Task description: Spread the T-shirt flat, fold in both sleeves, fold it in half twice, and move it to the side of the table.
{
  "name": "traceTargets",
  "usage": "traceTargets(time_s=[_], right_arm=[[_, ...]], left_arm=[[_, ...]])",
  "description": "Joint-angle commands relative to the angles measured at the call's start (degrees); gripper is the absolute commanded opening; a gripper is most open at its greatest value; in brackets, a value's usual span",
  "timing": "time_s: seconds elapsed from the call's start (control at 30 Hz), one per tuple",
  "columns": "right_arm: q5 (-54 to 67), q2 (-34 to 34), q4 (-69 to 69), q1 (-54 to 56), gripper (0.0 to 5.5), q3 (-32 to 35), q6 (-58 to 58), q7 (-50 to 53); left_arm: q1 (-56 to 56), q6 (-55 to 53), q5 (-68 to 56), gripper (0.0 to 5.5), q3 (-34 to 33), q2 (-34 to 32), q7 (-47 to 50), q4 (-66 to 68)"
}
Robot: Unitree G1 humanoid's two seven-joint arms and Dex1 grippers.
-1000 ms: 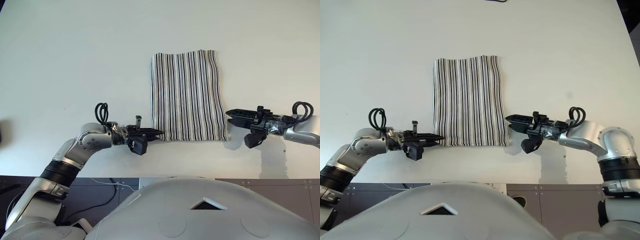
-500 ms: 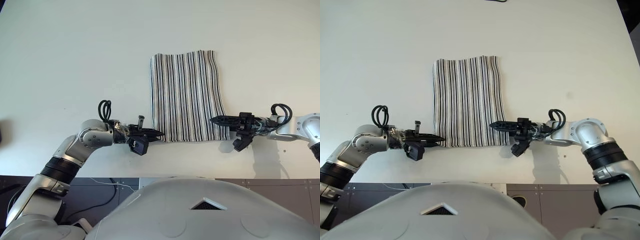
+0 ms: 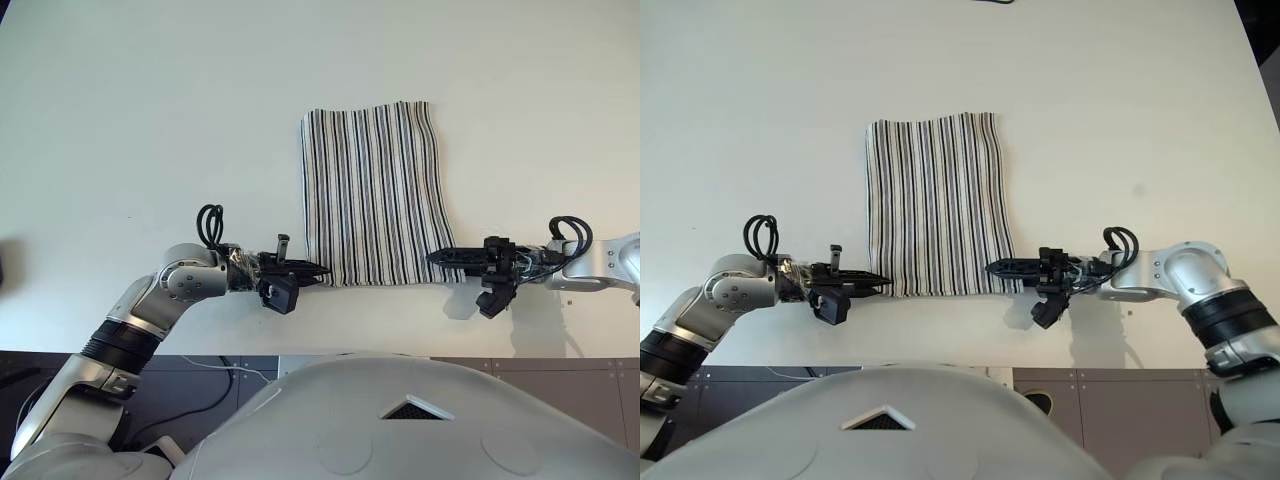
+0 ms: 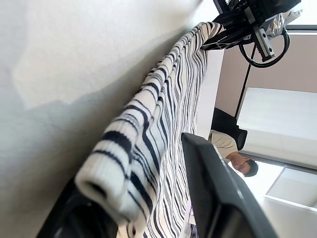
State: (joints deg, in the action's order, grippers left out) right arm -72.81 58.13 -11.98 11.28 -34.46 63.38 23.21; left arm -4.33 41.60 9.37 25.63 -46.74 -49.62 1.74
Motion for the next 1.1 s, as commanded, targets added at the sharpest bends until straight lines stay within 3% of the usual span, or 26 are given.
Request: traceTargets(time_s=[0.03, 0.23, 0.47, 0.57, 0.67, 0.73, 1.0, 1.1], right_arm=[[0.25, 1.26, 0.01, -0.89, 1.09, -0.71, 0.68, -2.83], [1.37, 1.09, 0.10, -0.97, 0.10, -0.84, 1.04, -4.70], [7.82, 1.95, 0.69, -0.49, 0.10, -0.08, 3.22, -11.66], [21.34, 3.56, 0.85, -1.75, 0.10, -1.12, 2.28, -22.27], [46.10, 9.66, 8.62, -5.12, 0.10, -4.28, -5.17, -37.72], [54.07, 13.59, 15.47, -7.04, 0.10, -3.70, -8.45, -43.43], [81.23, 30.52, 34.25, -17.32, 0.10, 7.64, -20.99, -55.07], [94.67, 29.30, 39.23, -15.51, 0.10, 10.70, -30.69, -60.05]], left_arm=[[-0.37, 0.08, 0.73, 0.12, -0.59, -0.40, 0.28, -0.57], [-0.34, 0.50, 0.44, 0.12, -0.78, -0.73, -0.05, -0.09], [-0.34, -3.76, -6.22, 0.12, -2.46, -1.21, -1.94, -1.78], [-1.85, -9.25, -13.60, 0.12, -4.41, -3.25, -4.51, -5.72], [-4.74, -15.39, -20.84, 0.12, -6.42, -6.24, -7.42, -11.89], [-7.27, -18.61, -24.66, 0.12, -7.56, -8.33, -8.82, -16.16], [-20.52, -33.62, -40.09, 0.11, -19.98, -14.97, -8.62, -34.14], [-17.83, -39.16, -44.55, 0.11, -21.87, -12.56, -7.27, -34.59]])
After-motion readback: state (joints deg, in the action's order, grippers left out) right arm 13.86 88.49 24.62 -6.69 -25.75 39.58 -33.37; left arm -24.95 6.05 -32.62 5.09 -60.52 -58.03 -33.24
